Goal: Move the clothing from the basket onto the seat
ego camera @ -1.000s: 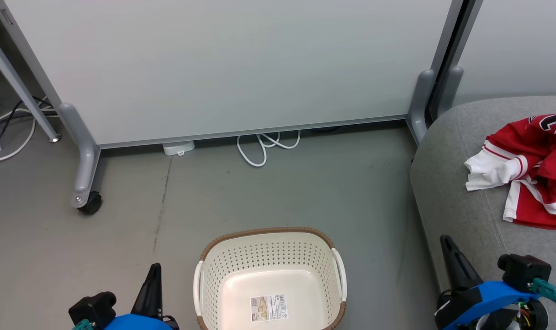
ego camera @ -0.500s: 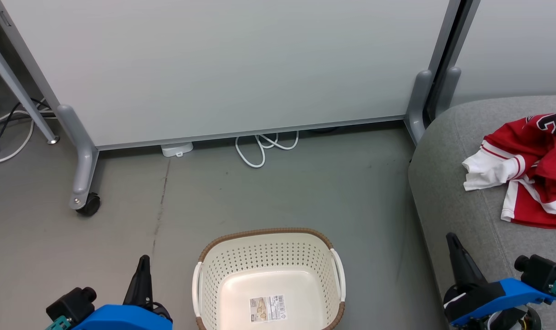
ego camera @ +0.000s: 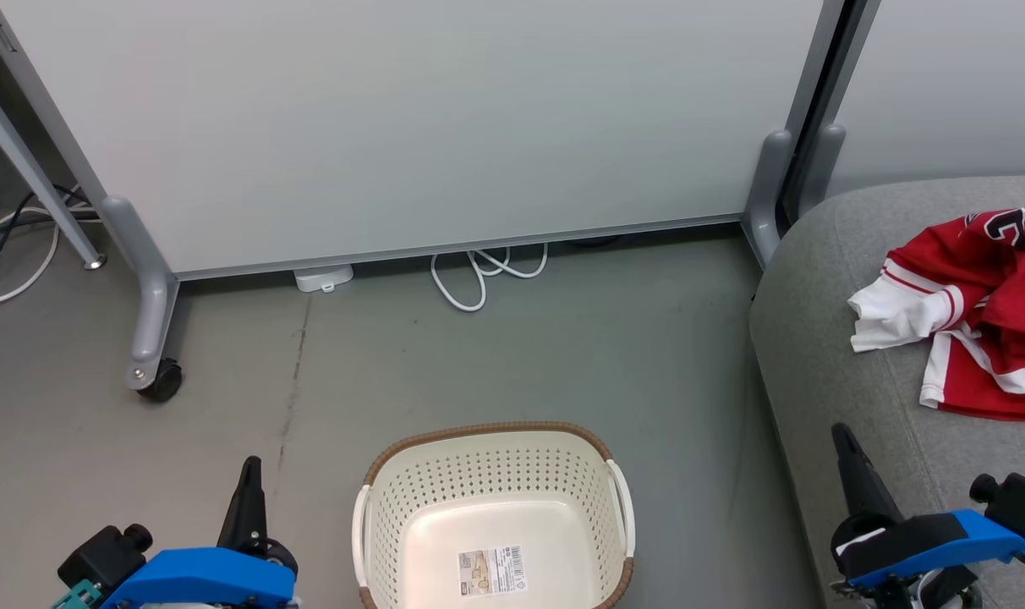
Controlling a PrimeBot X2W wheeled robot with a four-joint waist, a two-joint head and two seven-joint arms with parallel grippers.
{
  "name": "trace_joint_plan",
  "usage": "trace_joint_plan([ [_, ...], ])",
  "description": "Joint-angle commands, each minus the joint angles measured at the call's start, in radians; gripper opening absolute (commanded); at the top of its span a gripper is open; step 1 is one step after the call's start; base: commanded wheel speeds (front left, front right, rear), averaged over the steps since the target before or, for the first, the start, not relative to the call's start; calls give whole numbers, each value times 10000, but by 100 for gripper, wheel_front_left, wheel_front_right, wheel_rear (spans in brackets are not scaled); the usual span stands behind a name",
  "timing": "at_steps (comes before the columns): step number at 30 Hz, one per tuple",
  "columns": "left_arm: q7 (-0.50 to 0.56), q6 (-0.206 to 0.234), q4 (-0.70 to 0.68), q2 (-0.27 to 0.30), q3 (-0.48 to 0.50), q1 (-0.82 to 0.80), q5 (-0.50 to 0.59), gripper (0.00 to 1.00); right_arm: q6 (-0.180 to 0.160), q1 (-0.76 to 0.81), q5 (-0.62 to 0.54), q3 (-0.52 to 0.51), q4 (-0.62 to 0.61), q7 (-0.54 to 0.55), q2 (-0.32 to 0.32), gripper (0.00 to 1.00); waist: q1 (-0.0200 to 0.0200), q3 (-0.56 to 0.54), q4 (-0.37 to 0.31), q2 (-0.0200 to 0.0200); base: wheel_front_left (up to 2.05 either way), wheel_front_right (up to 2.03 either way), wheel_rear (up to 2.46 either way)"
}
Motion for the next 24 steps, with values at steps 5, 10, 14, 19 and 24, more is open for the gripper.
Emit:
trace_joint_plan([
  [5, 189, -13, -257, -24, 212, -320, -635, 0, 3, -291, 815, -63, -162, 113, -32, 0, -1, -9, -17, 0, 0, 0, 0],
  [10, 344, -14, -352, -56, 324, -342, -1152, 0, 3, -312, 1436, -100, -175, 194, -34, 0, -1, -18, -34, 0, 0, 0, 0],
  [14, 469, -15, -423, -73, 425, -370, -1542, 0, 3, -330, 1905, -124, -184, 258, -35, 0, -1, -25, -48, 0, 0, 0, 0],
  [19, 609, -17, -510, -100, 537, -400, -2008, 0, 3, -343, 2470, -155, -193, 333, -37, 0, -1, -34, -65, 0, 0, 0, 0],
  [24, 748, -18, -594, -125, 634, -436, -2456, 0, 3, -364, 3012, -184, -204, 405, -39, 0, -1, -44, -82, 0, 0, 0, 0],
])
